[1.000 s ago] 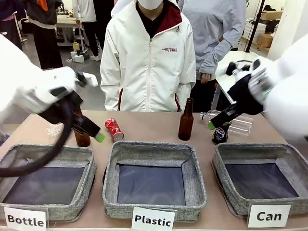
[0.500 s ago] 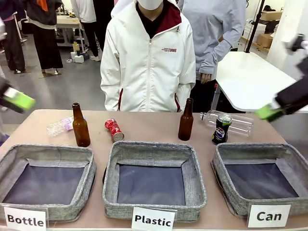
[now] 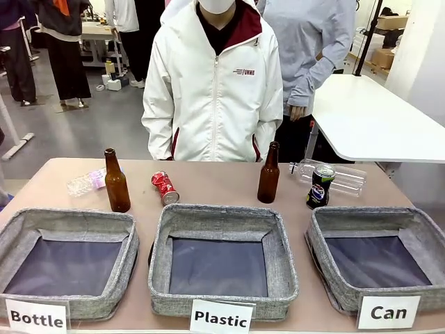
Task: Sort the can waste into the basket.
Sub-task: Pick up the can waste from the table and place it in the right Fabric basket.
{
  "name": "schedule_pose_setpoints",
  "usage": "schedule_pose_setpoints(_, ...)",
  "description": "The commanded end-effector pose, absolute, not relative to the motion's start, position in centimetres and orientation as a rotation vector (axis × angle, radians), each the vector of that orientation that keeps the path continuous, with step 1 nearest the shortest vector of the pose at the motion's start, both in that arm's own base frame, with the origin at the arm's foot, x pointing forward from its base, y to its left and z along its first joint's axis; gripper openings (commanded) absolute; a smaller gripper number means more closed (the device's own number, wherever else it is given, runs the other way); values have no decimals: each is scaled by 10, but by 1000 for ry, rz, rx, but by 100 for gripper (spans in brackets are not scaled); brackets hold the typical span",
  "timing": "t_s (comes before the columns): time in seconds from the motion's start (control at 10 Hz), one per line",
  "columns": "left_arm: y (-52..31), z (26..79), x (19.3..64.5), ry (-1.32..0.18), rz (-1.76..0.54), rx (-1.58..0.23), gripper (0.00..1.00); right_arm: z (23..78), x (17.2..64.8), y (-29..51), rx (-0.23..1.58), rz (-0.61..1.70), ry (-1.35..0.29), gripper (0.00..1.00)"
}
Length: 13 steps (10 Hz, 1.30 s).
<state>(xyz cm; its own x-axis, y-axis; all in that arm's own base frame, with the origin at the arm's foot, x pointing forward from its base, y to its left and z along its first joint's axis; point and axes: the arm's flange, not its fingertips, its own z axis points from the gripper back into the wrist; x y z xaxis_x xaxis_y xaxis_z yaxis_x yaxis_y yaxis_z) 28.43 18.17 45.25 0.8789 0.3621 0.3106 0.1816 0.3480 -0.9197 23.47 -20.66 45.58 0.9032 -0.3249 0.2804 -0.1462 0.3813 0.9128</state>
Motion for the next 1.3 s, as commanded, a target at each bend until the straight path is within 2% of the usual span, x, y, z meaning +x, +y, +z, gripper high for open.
schedule_pose_setpoints(0.0, 159, 429, 310, -572, 275, -1305, 100, 426, 256, -238, 1306, -236, -509, 100)
schedule_pose_setpoints(0.1, 148, 428, 295, -568, 397, -1270, 100, 415, 250, -252, 1334, -304, -521, 100)
schedule_pose_setpoints(0.2, 133, 421, 284, -593, 505, -1230, 100, 416, 243, -257, 1260, -373, -601, 100)
schedule_pose_setpoints(0.3, 114, 427, 306, -651, 472, -1212, 100, 418, 240, -248, 1093, -438, -735, 100)
schedule_pose_setpoints(0.4, 191, 422, 319, -560, 422, -1280, 100, 404, 237, -258, 1288, -365, -527, 100)
schedule_pose_setpoints(1.0, 191, 422, 319, -560, 422, -1280, 100, 404, 237, -258, 1288, -365, -527, 100)
schedule_pose_setpoints(1.1, 191, 422, 319, -560, 422, -1280, 100, 401, 237, -253, 1294, -388, -503, 100)
schedule_pose_setpoints(1.2, 191, 422, 319, -560, 422, -1280, 100, 406, 245, -242, 1287, -270, -416, 100)
